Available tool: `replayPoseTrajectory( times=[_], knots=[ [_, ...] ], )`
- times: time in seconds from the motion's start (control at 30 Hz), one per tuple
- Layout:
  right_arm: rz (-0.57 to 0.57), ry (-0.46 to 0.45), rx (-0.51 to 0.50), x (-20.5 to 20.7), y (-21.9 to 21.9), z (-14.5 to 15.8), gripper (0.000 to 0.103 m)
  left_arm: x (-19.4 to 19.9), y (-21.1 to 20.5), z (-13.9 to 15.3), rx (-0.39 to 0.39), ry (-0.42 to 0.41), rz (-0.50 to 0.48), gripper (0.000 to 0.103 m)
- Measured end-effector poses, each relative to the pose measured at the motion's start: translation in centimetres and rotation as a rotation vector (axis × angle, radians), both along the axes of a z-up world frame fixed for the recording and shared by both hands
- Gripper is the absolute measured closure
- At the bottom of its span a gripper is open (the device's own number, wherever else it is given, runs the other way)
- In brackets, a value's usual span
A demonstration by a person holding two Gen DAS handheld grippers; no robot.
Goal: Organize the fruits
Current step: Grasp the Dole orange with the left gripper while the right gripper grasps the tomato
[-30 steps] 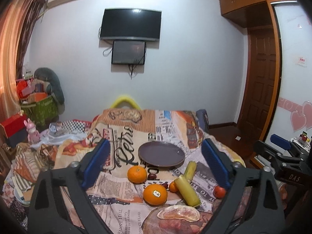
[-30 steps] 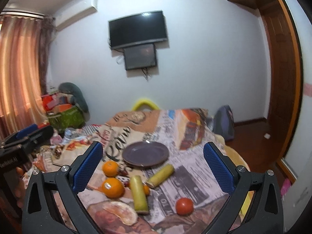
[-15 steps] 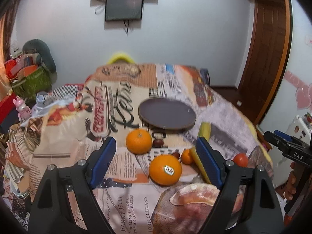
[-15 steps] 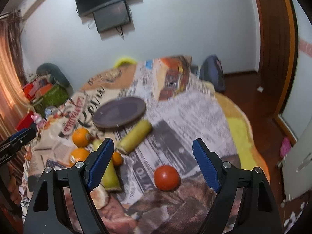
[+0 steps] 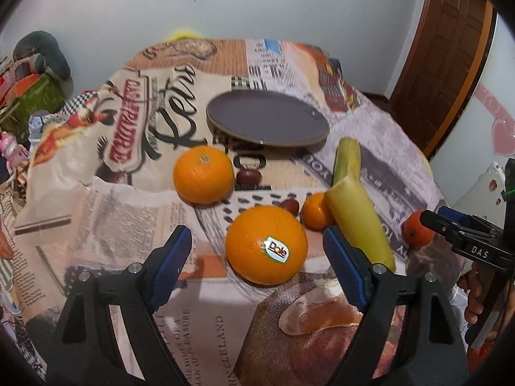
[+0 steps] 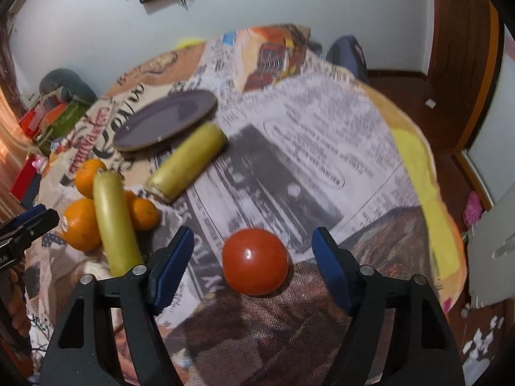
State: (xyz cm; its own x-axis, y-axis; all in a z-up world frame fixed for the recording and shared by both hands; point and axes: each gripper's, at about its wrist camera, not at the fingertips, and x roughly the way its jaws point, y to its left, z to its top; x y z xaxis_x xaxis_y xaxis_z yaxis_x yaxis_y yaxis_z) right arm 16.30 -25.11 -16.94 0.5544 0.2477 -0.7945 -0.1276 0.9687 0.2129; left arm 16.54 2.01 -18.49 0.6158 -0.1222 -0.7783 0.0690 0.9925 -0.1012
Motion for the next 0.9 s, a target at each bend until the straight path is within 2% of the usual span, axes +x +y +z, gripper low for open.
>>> replayPoseTrajectory(
  times=[0.2, 0.4, 0.43, 0.5, 0.57, 0.77, 0.9],
  knots=[
    [0.017, 0.053, 0.003, 0.0, 0.2, -1.9, 0.035, 1.1, -0.6, -1.6, -0.008, 0.037, -0.008, 0.019],
    [0.033, 0.054, -0.018, 0.4, 0.5, -2.1, 0.042, 2.2, -0.9, -2.9, -0.006, 0.058, -0.003, 0.019],
    [0.038, 0.054, -0.021, 0.5, 0.5, -2.1, 0.044, 2.3, -0.9, -3.0, -0.014, 0.06, -0.007, 0.024],
    [0.042, 0.049, -0.028, 0.6, 0.6, -2.2, 0.055, 2.5, -0.9, -3.2, -0.02, 0.065, -0.005, 0.034],
    [0.044, 0.049, -0.023, 0.5, 0.6, -2.2, 0.059, 2.6, -0.8, -3.3, -0.03, 0.063, -0.002, 0.034],
    [0.046, 0.043, 0.013, 0.5, 0.6, -1.8, 0.06, 2.5, -0.4, -3.0, -0.054, 0.073, 0.003, 0.035],
    [0.051, 0.0, 0.001, 0.3, 1.0, -0.6, 0.06, 2.3, -0.1, -2.5, -0.052, 0.066, 0.018, 0.035]
  ],
)
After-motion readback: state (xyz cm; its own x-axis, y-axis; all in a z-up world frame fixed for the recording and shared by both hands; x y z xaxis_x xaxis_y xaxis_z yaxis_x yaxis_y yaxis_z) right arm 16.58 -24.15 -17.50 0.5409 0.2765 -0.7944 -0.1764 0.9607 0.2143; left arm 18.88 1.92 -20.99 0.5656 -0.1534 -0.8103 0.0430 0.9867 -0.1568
